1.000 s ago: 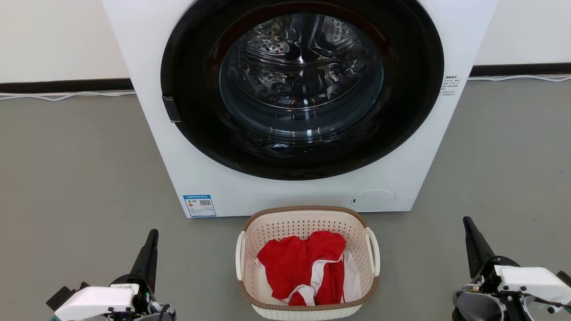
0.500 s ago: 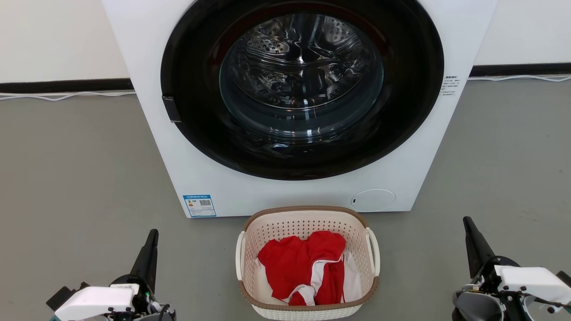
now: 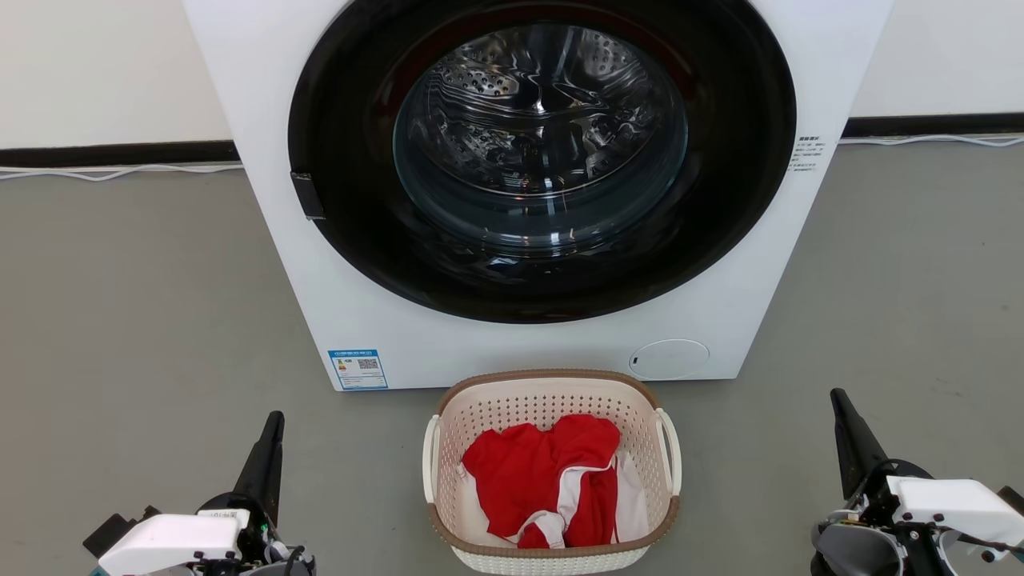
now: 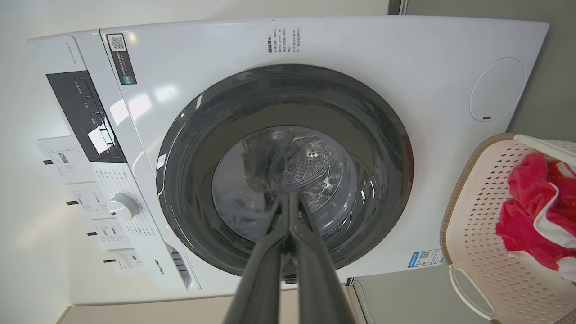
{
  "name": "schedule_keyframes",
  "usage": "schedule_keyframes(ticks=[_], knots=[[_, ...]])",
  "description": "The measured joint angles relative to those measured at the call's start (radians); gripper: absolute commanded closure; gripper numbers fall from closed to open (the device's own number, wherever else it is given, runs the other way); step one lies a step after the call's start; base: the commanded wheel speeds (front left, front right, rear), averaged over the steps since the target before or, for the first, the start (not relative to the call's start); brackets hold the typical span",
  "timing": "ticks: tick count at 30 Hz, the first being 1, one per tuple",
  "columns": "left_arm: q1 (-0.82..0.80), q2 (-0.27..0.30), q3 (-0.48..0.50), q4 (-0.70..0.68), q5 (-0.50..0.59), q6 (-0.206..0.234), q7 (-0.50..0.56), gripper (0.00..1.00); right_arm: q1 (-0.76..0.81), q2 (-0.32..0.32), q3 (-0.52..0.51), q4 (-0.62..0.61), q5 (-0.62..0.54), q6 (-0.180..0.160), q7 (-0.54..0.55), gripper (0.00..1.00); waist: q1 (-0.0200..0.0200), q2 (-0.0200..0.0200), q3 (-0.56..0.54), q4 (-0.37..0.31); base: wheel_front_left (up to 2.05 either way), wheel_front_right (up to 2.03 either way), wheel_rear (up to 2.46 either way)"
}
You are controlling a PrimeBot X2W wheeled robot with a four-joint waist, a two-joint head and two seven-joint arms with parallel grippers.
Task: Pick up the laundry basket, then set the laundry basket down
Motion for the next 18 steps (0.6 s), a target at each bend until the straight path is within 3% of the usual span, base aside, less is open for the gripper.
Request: schedule_keyframes(ticks=[18], knots=[[0.000,0.000,0.000,0.000,0.000,0.000,0.000,1.00,0.000,0.000,0.000,0.000,0.000,0.000,0.000,1.00,0.0000,0.0000,0.000,0.000,0.00,0.00,0.00]])
